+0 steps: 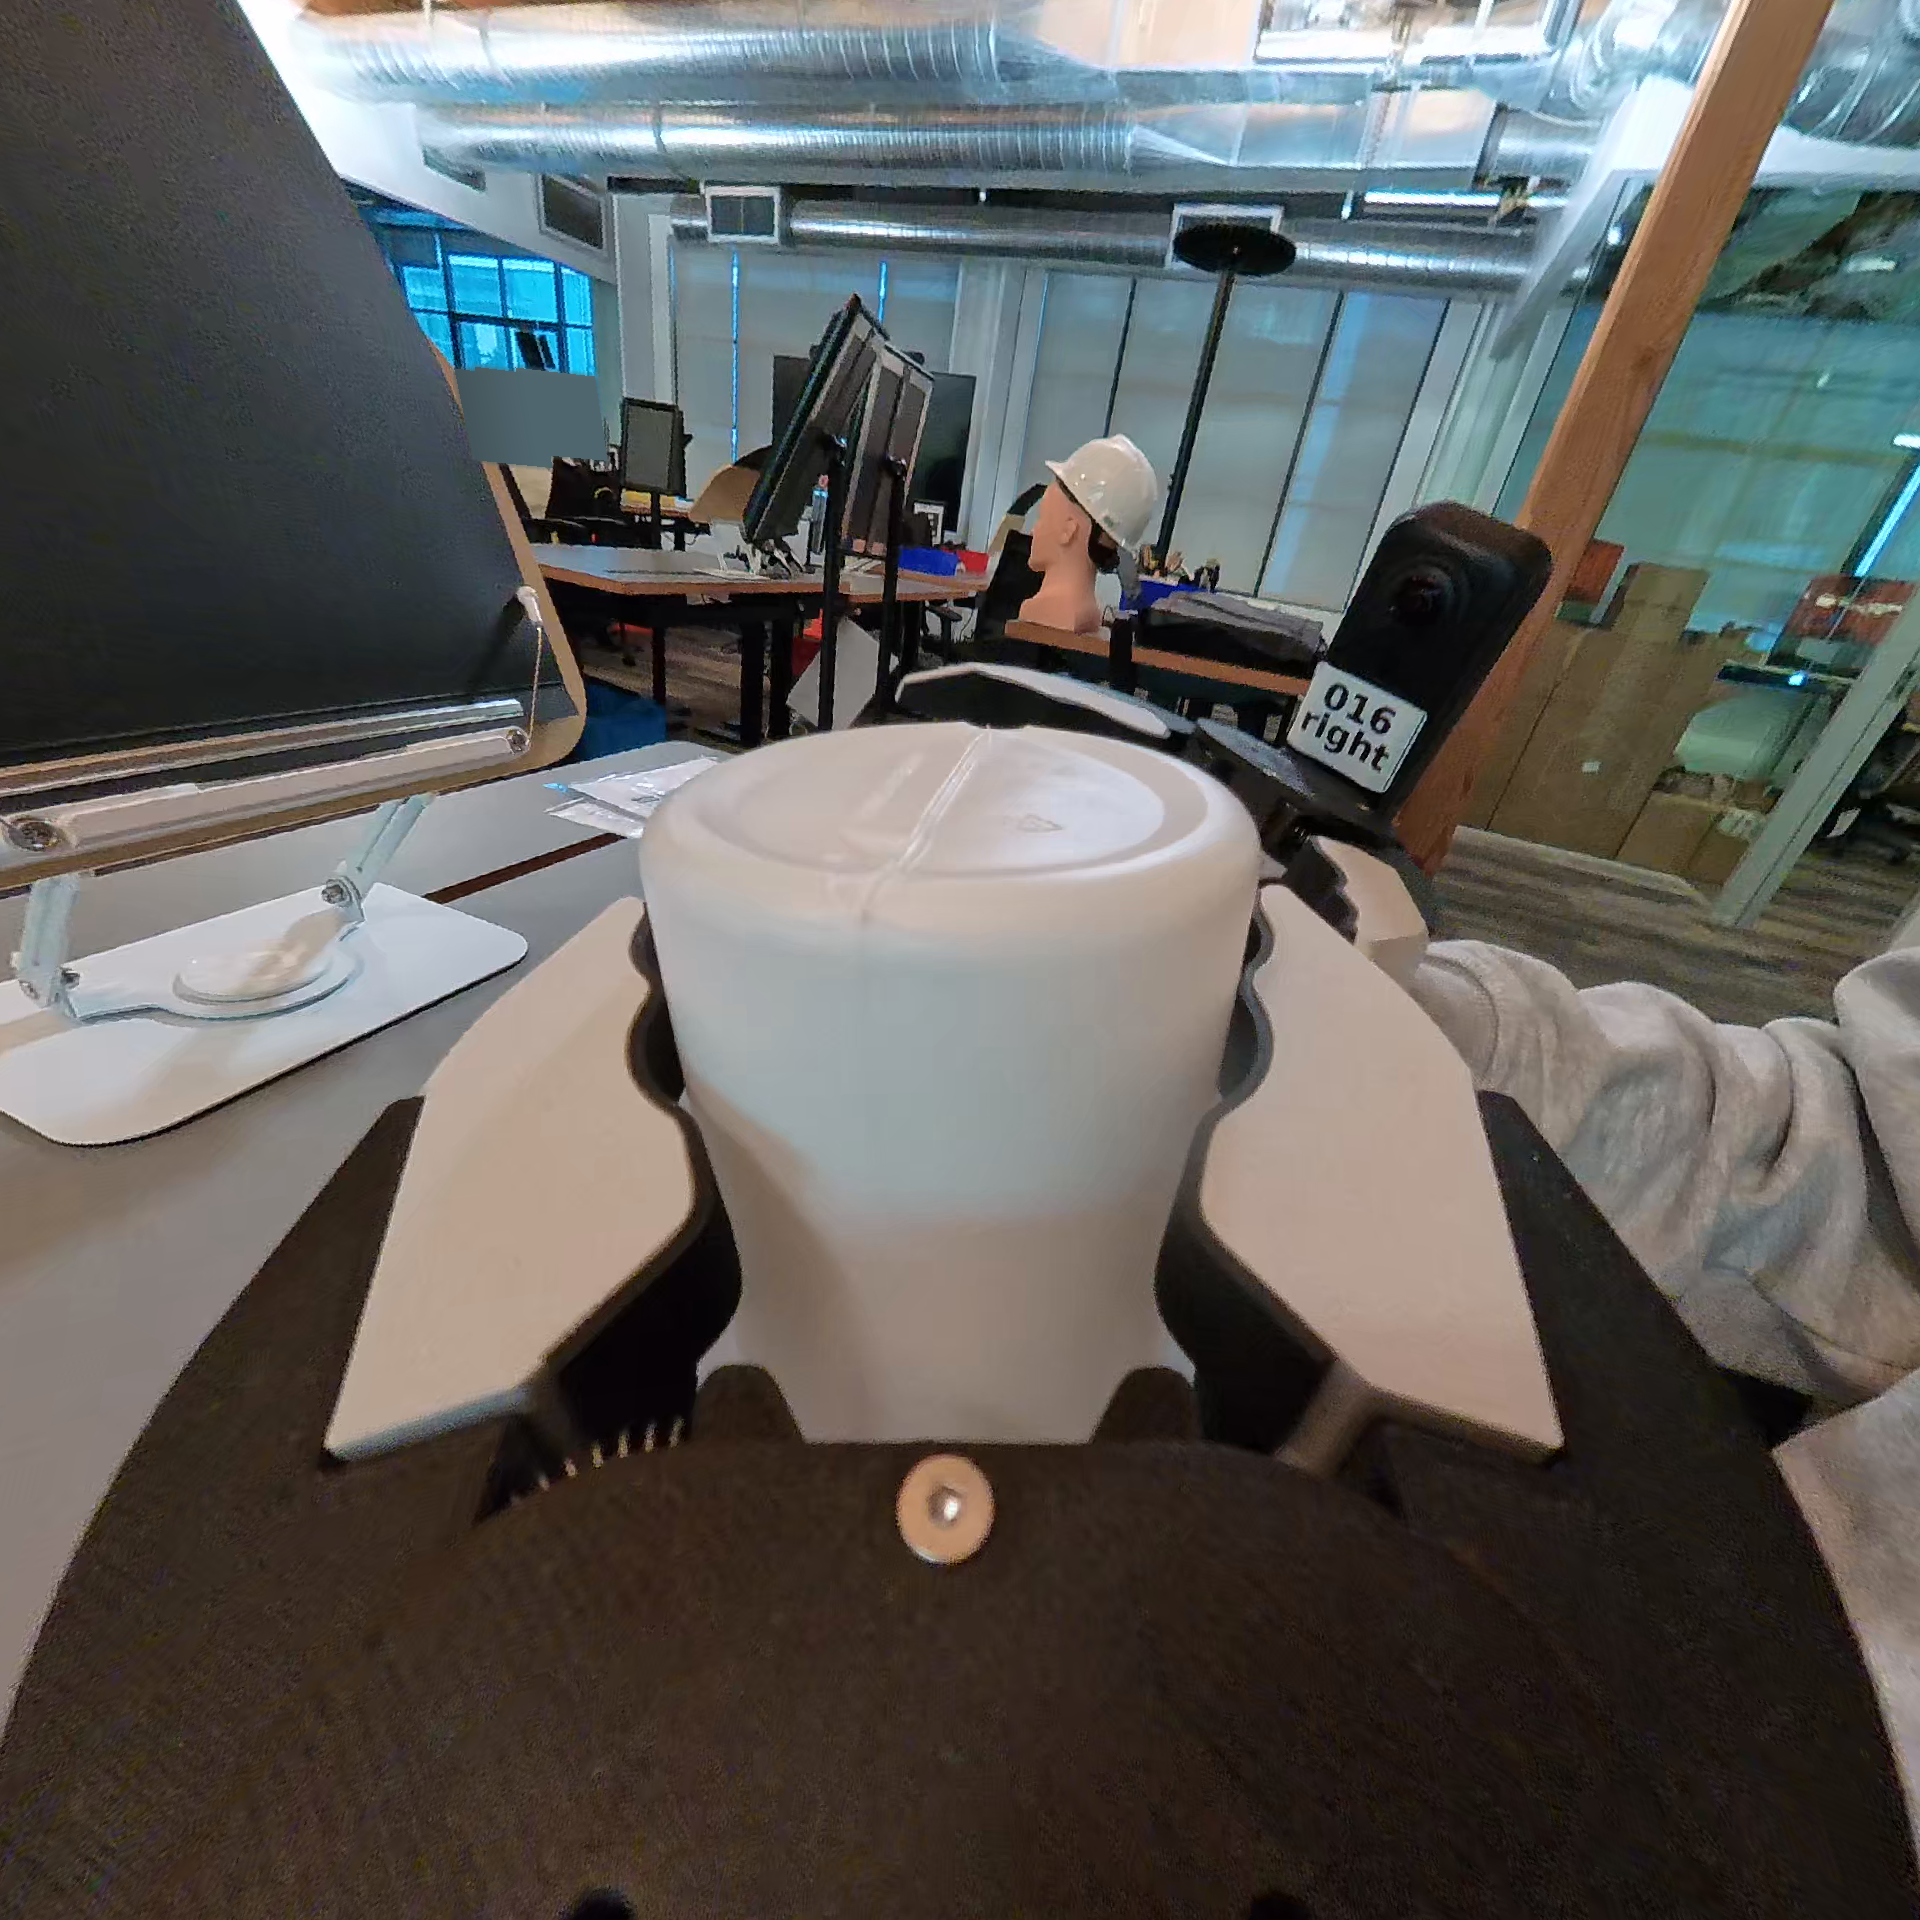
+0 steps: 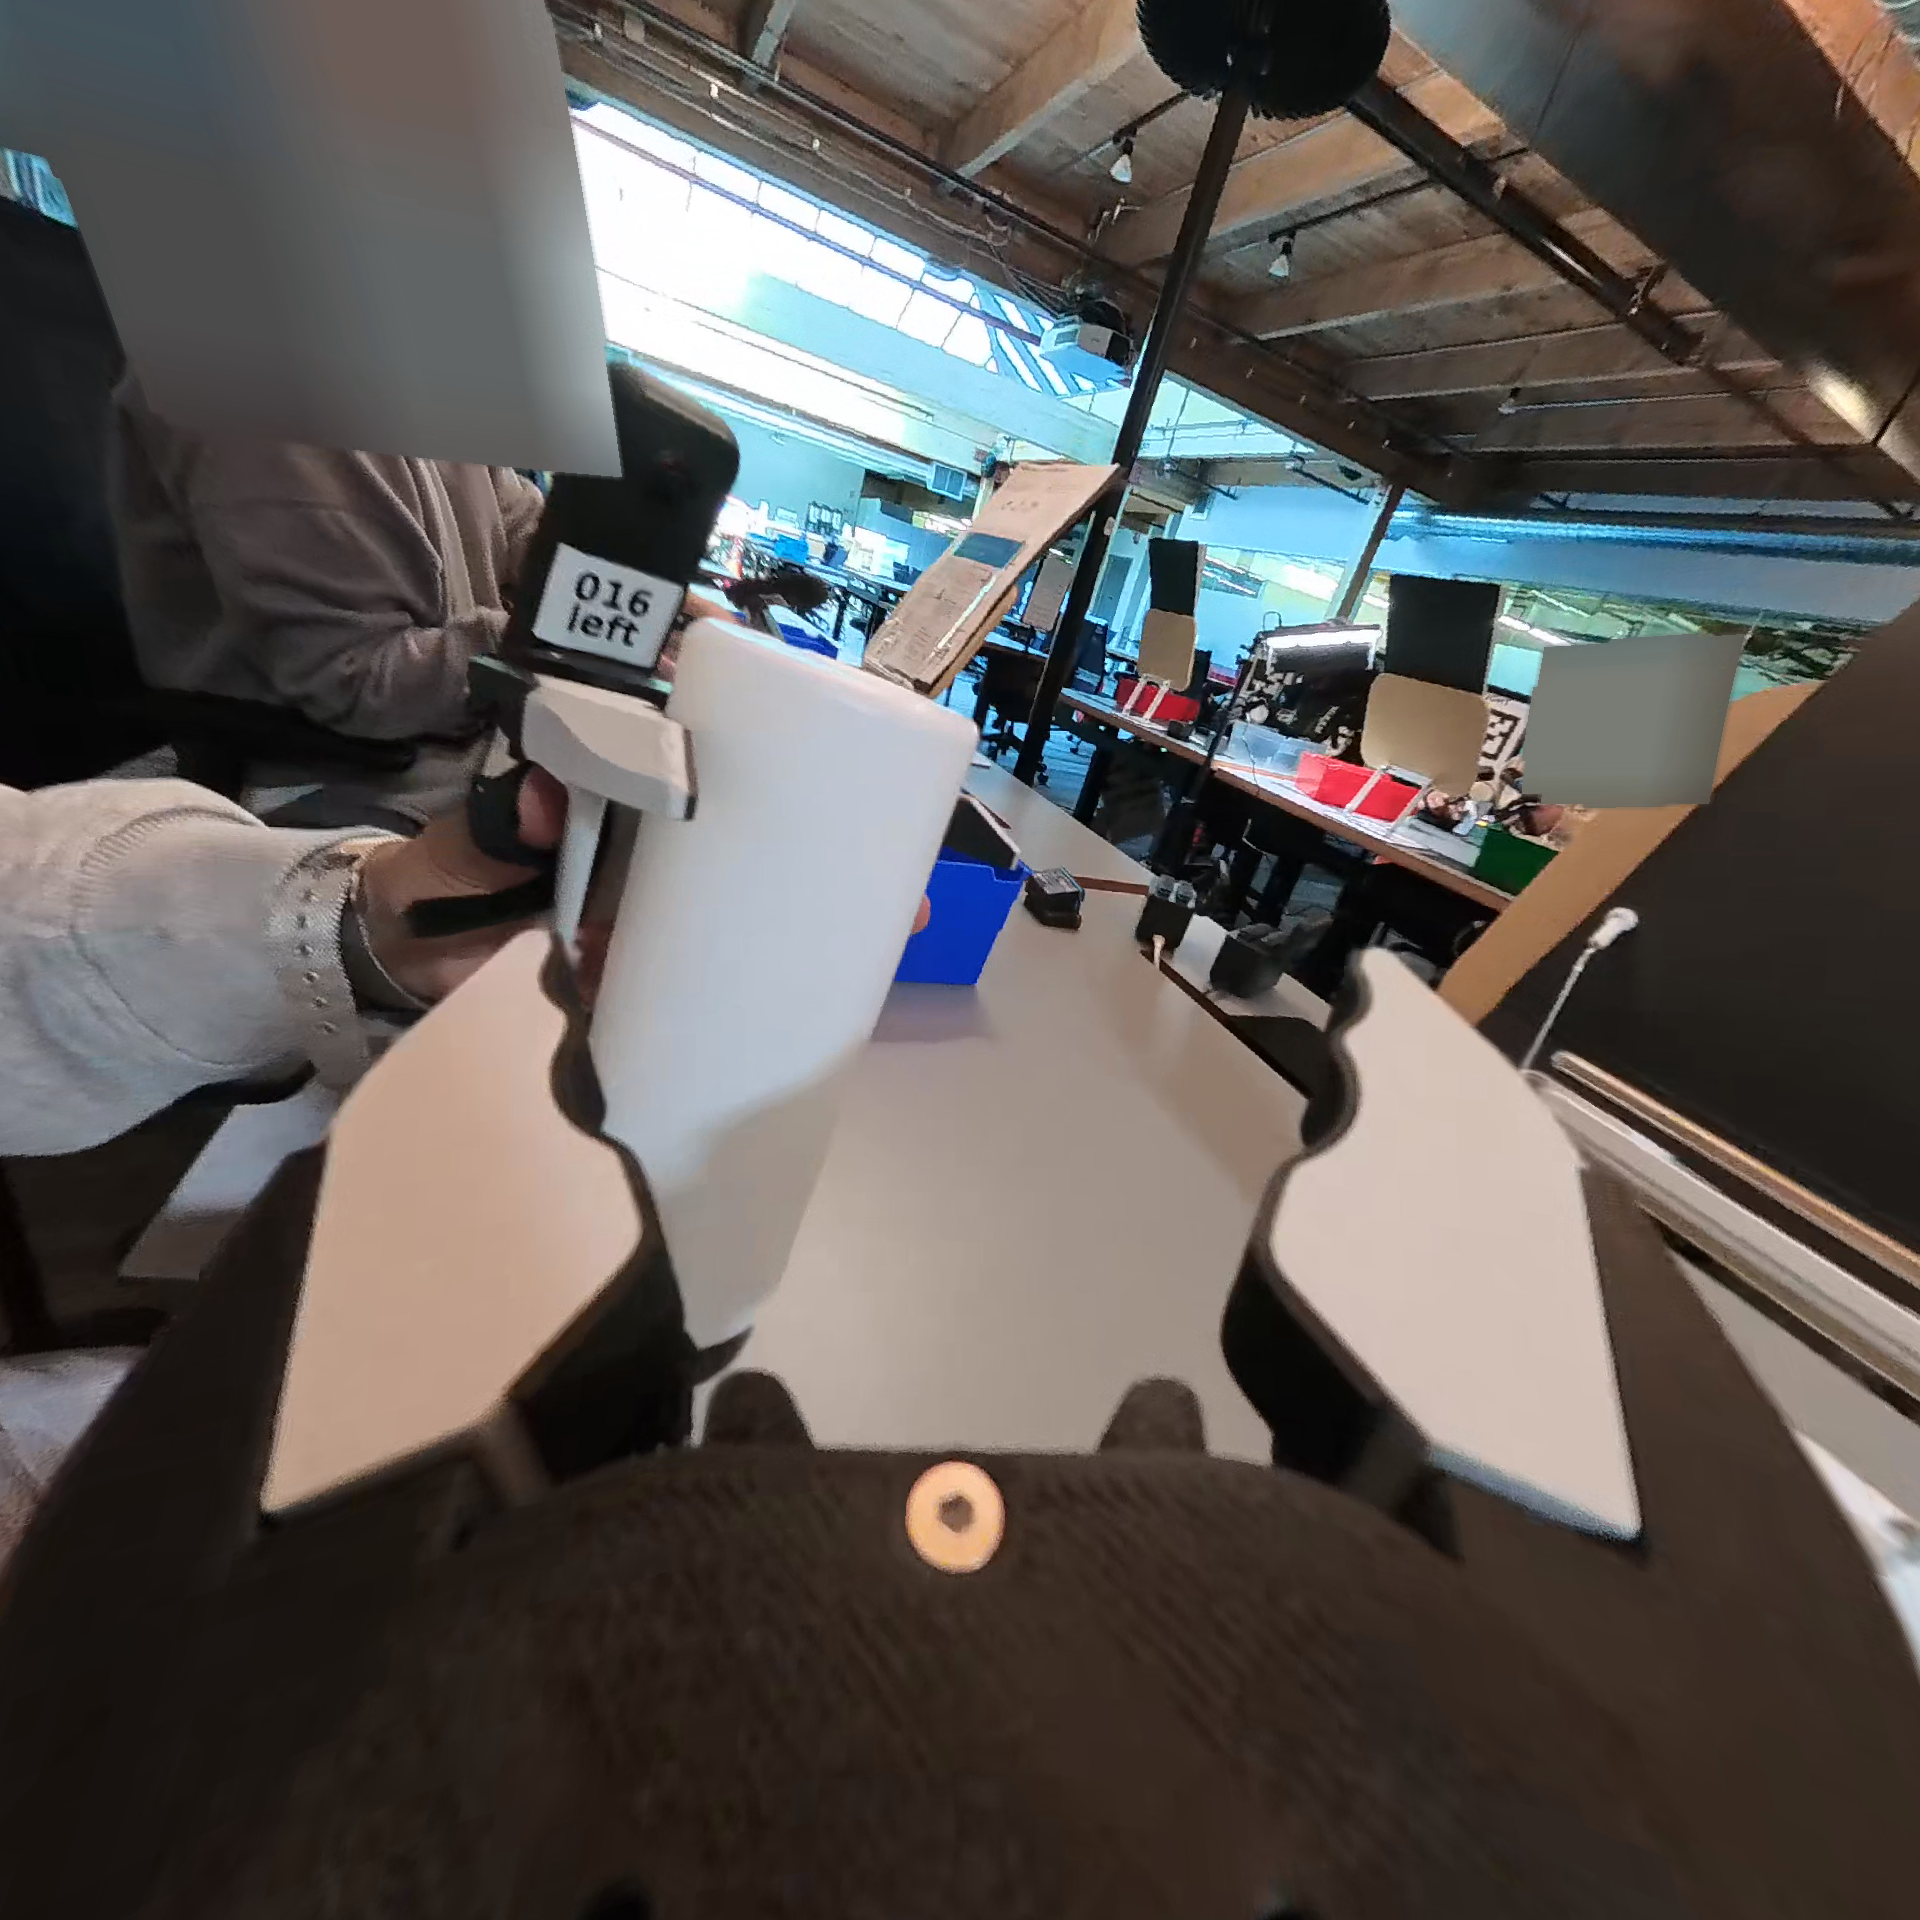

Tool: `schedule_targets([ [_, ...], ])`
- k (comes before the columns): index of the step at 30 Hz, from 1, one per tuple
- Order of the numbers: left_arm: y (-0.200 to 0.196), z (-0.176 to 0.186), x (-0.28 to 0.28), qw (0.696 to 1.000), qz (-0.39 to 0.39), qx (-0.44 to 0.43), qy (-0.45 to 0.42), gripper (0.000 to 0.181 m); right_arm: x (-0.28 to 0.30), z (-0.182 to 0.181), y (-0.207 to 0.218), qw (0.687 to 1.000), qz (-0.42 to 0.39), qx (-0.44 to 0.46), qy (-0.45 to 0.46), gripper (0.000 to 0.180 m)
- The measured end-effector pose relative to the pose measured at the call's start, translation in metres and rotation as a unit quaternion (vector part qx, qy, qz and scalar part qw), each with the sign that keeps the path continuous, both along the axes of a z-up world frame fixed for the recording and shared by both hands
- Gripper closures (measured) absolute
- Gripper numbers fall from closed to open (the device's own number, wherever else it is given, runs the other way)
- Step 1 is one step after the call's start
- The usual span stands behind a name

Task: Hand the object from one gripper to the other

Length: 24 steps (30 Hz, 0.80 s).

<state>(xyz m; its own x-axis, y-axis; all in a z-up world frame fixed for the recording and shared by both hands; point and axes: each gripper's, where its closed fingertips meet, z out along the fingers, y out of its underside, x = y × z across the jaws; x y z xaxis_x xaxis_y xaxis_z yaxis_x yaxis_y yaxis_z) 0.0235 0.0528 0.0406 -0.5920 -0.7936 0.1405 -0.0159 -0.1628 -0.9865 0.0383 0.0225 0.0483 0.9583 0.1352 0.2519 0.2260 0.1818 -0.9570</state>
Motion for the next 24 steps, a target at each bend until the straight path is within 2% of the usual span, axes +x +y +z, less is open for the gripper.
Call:
schedule_targets([
  [4, 0.008, 0.007, -0.002, 1.0, -0.001, -0.031, -0.008, 0.076, -0.004, -0.017, 0.006, 0.998, 0.035, -0.024, 0.046, 0.048],
  [10, 0.017, 0.02, -0.007, 0.998, 0.003, -0.052, -0.021, 0.076, -0.017, -0.092, 0.03, 0.973, 0.098, -0.139, 0.155, 0.047],
  [15, 0.017, 0.032, -0.013, 0.998, 0.006, -0.048, -0.034, 0.076, -0.057, -0.144, 0.047, 0.946, 0.134, -0.257, 0.143, 0.047],
  [18, 0.013, 0.039, -0.016, 0.998, 0.002, -0.051, -0.04, 0.076, -0.074, -0.145, 0.052, 0.946, 0.142, -0.262, 0.131, 0.056],
  [24, 0.0, 0.049, -0.023, 0.997, -0.02, -0.061, -0.047, 0.076, -0.093, -0.123, 0.056, 0.949, 0.171, -0.202, 0.173, 0.074],
])
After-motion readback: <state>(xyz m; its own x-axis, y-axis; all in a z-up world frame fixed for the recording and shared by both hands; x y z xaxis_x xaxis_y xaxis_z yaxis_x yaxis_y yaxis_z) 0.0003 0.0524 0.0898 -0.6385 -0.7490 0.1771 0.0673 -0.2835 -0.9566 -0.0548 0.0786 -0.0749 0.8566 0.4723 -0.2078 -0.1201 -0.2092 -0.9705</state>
